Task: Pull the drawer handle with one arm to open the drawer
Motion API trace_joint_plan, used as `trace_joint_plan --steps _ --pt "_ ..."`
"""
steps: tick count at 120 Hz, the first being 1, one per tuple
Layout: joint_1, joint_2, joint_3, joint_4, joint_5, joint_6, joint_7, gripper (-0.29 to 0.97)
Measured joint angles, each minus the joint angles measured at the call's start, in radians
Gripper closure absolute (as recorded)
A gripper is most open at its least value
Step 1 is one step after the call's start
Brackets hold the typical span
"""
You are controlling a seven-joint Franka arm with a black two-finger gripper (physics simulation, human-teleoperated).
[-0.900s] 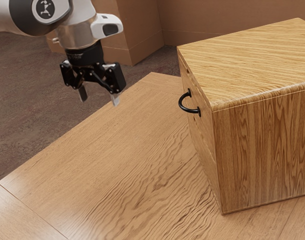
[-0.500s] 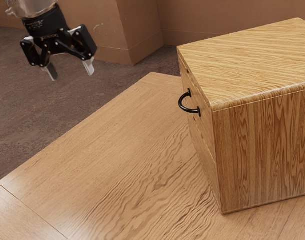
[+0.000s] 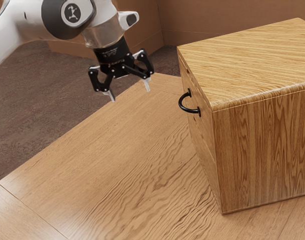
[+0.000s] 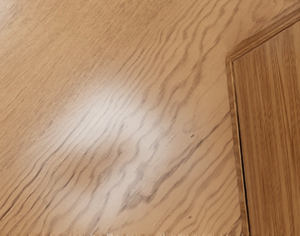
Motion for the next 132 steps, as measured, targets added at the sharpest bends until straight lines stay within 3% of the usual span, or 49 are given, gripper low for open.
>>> trace_joint_plan --steps 36,68,132 --pt "-0.042 -0.077 -0.007 -0.186 -0.049 0.100 -0.101 0.00" --pt "-0.058 -0.078 -0.014 -0.206 -0.057 0.172 -0.163 0.00" --pt "-0.057 -0.111 -0.013 -0.335 -0.172 0.353 -0.216 0.00"
